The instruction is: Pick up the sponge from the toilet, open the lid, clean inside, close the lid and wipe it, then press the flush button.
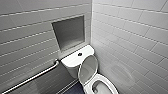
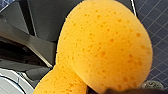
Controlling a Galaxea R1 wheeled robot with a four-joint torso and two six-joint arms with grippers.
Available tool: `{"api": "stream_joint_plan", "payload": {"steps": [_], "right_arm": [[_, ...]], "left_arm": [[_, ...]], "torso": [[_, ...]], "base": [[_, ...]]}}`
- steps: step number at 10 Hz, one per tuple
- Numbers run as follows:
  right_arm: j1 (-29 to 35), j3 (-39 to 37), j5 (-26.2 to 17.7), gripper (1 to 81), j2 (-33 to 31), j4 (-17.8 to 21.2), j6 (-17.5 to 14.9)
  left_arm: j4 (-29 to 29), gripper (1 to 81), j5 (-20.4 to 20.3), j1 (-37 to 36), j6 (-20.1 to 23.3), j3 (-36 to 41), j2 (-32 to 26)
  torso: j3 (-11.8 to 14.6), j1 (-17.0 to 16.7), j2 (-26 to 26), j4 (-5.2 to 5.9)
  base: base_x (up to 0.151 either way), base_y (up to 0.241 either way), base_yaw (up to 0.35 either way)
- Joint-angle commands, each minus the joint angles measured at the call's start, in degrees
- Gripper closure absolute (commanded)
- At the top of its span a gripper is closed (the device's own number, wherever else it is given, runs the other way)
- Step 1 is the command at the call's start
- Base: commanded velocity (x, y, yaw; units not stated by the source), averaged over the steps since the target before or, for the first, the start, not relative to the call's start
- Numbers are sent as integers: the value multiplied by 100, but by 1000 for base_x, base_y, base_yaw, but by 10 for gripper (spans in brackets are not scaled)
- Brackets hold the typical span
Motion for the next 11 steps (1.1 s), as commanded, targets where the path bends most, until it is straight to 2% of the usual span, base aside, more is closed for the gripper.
{"api": "stream_joint_plan", "payload": {"steps": [1,4,6,8,11], "right_arm": [[-107,75,-450,811,-62,99,-10],[-38,5,-459,811,-10,11,-45],[68,-92,-730,811,52,-6,-54],[-2,-22,-696,811,104,-173,-63],[-11,-12,-679,811,96,-147,-36]], "left_arm": [[-1065,10,343,-1076,-10,169,-265],[-2113,10,343,-1955,-10,-41,-212],[-2928,10,334,-2333,-45,-287,-125],[-3297,10,316,-2580,-54,-576,25],[-3739,10,343,-2904,-54,-1219,192]], "torso": [[0,0,0,0],[0,0,2,0],[0,0,4,0],[-2,2,9,0],[-2,2,11,0]], "base": [[0,0,0],[0,0,0],[0,0,0],[0,0,0],[0,0,0]]}}
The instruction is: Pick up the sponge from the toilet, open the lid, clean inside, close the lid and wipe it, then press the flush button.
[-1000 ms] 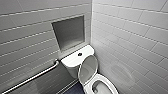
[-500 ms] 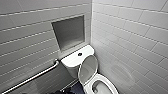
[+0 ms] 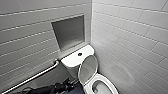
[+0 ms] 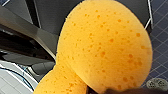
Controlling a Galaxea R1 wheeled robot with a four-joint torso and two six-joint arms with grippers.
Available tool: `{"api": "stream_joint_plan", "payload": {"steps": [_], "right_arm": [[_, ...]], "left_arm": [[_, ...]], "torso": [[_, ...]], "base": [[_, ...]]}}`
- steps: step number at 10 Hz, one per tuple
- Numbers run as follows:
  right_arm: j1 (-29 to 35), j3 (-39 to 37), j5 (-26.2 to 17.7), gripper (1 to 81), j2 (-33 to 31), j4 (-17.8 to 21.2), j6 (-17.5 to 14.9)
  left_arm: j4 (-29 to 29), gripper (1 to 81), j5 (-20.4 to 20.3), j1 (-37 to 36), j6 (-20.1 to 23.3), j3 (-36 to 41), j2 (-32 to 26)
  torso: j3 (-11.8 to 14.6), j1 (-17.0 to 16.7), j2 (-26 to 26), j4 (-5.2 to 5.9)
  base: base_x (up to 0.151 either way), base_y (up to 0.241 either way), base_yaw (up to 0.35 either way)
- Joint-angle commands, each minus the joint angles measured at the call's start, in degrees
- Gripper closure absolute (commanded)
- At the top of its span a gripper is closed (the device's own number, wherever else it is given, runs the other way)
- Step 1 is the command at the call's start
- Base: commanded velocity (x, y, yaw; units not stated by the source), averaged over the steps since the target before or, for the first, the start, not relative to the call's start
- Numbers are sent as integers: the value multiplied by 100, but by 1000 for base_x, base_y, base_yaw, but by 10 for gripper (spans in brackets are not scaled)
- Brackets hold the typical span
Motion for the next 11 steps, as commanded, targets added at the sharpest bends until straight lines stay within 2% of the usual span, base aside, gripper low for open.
{"api": "stream_joint_plan", "payload": {"steps": [1,5,7,9,11], "right_arm": [[-57,105,-457,811,-108,-44,-3],[-57,342,-465,811,-169,-97,-12],[-40,562,-465,811,-284,-106,-21],[13,607,-465,811,-301,-97,-12],[40,580,-465,811,-293,-96,-12]], "left_arm": [[-523,10,356,-1098,-38,-347,-2],[-910,10,408,-1704,-47,-884,51],[-945,10,400,-1845,-47,-919,95],[-875,10,417,-1828,-47,-928,437],[-858,10,891,-1722,-30,-884,814]], "torso": [[0,0,0,0],[0,0,2,0],[0,0,4,0],[-2,0,4,0],[-2,0,6,0]], "base": [[0,0,0],[0,0,0],[0,0,0],[0,0,0],[0,0,0]]}}
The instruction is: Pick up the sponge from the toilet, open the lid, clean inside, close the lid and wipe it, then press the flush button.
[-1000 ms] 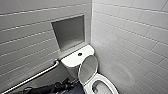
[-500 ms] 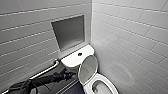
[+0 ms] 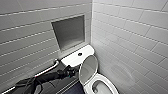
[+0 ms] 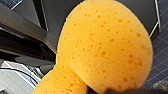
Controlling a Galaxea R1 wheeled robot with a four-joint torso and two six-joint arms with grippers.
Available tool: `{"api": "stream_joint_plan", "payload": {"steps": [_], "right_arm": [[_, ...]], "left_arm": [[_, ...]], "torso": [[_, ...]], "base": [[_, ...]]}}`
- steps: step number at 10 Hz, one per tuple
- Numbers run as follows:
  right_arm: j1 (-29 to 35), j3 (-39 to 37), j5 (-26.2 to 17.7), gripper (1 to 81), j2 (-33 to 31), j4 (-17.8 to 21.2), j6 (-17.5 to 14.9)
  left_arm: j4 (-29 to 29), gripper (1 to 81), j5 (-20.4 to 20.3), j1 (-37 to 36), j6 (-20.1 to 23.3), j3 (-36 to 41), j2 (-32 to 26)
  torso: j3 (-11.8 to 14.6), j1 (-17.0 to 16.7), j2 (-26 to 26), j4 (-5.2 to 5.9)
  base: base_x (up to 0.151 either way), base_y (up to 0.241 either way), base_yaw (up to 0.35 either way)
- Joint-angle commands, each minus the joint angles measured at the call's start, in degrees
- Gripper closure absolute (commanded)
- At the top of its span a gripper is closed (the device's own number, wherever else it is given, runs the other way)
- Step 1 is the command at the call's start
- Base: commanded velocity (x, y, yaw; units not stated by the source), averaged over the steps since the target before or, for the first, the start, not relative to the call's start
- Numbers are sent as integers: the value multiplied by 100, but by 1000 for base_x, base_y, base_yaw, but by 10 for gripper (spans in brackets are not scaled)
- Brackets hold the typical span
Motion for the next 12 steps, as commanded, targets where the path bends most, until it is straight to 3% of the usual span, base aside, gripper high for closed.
{"api": "stream_joint_plan", "payload": {"steps": [1,3,5,6,7,10,12], "right_arm": [[-39,92,-473,811,-56,-62,-10],[13,75,-473,811,-65,16,-1],[66,-91,-473,811,-47,34,52],[66,-153,-473,811,5,34,52],[66,-302,-482,811,101,26,52],[57,-671,-508,811,445,-80,8],[66,-717,-420,811,436,34,52]], "left_arm": [[-84,10,873,-598,-60,84,422],[-49,10,1136,-397,1,93,519],[528,10,1687,138,350,102,319],[759,10,2023,595,763,102,90],[812,10,2094,1112,1308,102,-156],[812,10,2086,2704,2882,101,-737],[812,10,2033,3636,3595,49,-887]], "torso": [[0,0,0,0],[0,0,2,0],[0,0,2,0],[0,0,2,0],[0,0,2,0],[0,0,2,0],[0,0,2,0]], "base": [[0,0,0],[0,0,0],[0,0,0],[0,0,0],[0,0,0],[0,0,0],[0,0,0]]}}
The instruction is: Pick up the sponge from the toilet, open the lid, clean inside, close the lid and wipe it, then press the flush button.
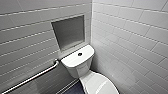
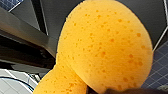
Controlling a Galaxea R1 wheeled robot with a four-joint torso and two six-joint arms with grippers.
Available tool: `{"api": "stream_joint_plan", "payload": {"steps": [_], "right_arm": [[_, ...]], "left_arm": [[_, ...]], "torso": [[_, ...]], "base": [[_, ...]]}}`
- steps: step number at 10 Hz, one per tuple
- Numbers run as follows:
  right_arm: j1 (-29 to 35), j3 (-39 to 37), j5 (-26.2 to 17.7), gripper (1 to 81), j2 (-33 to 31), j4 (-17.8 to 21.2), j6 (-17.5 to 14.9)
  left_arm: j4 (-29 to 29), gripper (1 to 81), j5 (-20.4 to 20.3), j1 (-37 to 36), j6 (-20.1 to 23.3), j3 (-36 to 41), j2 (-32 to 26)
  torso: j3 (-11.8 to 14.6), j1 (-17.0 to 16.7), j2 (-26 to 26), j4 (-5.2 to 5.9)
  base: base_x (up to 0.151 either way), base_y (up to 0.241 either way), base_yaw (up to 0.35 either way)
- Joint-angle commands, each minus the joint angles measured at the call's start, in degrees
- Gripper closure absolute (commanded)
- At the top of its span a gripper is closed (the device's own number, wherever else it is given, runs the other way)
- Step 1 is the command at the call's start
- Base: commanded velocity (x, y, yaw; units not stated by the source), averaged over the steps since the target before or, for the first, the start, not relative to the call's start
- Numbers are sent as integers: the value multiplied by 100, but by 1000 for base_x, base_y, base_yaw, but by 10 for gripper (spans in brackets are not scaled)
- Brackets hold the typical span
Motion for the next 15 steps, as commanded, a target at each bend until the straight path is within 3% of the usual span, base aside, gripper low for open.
{"api": "stream_joint_plan", "payload": {"steps": [1,3,4,9,10,12,15], "right_arm": [[10,110,-394,811,-130,20,19],[89,767,-316,811,-401,11,19],[97,1346,-53,811,-735,-6,19],[686,3624,317,811,-2317,2,54],[774,3889,529,811,-2564,-6,54],[1099,4416,854,811,-3109,20,54],[1968,5303,828,811,-3873,63,133]], "left_arm": [[45,10,477,1018,1734,77,-503],[-16,10,-120,1624,2366,-72,-450],[-17,10,-314,1836,2542,-82,-416],[28,10,-314,2162,2578,-90,-345],[28,10,-315,2188,2578,-90,-310],[54,10,-314,2232,2578,-248,-108],[45,10,-289,2311,2587,-688,174]], "torso": [[0,0,0,0],[0,0,-2,0],[0,0,-2,0],[4,0,-5,0],[4,369,-578,0],[4,441,-702,0],[4,819,-1309,0]], "base": [[0,0,0],[0,0,0],[0,0,0],[0,0,0],[0,0,0],[0,0,0],[0,0,0]]}}
